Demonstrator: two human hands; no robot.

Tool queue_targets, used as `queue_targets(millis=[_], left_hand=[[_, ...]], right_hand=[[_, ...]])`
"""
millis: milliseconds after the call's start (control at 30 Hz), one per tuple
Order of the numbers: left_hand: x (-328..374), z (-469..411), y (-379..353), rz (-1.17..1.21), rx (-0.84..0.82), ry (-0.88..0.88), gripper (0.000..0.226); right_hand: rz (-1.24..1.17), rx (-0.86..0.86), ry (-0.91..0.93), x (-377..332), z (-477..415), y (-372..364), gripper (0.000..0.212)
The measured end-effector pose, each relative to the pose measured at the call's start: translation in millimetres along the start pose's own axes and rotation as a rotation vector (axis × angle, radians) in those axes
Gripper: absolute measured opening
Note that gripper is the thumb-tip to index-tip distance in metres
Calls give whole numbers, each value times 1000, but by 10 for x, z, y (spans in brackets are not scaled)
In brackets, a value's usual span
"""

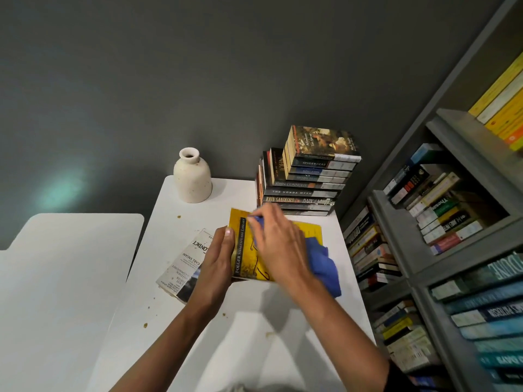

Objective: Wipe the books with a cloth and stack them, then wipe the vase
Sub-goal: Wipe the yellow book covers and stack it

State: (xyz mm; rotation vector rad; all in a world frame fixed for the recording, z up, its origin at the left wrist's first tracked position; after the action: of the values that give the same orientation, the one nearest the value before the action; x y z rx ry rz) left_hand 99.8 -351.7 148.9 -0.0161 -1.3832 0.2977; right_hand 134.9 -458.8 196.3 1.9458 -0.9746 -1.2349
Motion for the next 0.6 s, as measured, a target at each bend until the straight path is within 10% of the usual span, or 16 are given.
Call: queue_targets(millis=[600], left_hand=[[-74,-76,90,340,25,219,57]], right_hand=[[-59,65,206,-356,265,-129,27]])
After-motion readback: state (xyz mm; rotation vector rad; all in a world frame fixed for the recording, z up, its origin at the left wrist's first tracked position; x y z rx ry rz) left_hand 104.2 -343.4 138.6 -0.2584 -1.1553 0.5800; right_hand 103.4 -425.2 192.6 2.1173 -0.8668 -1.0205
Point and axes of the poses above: each hand's wrist, its own z-axis away from the middle knuckle, its own y-axis out of the back of the hand, x = y × z, the point moved 3 cm from there along -z, towards the middle knuckle, and after that the axes turned 6 degrees about x, right-handed, at the moved point
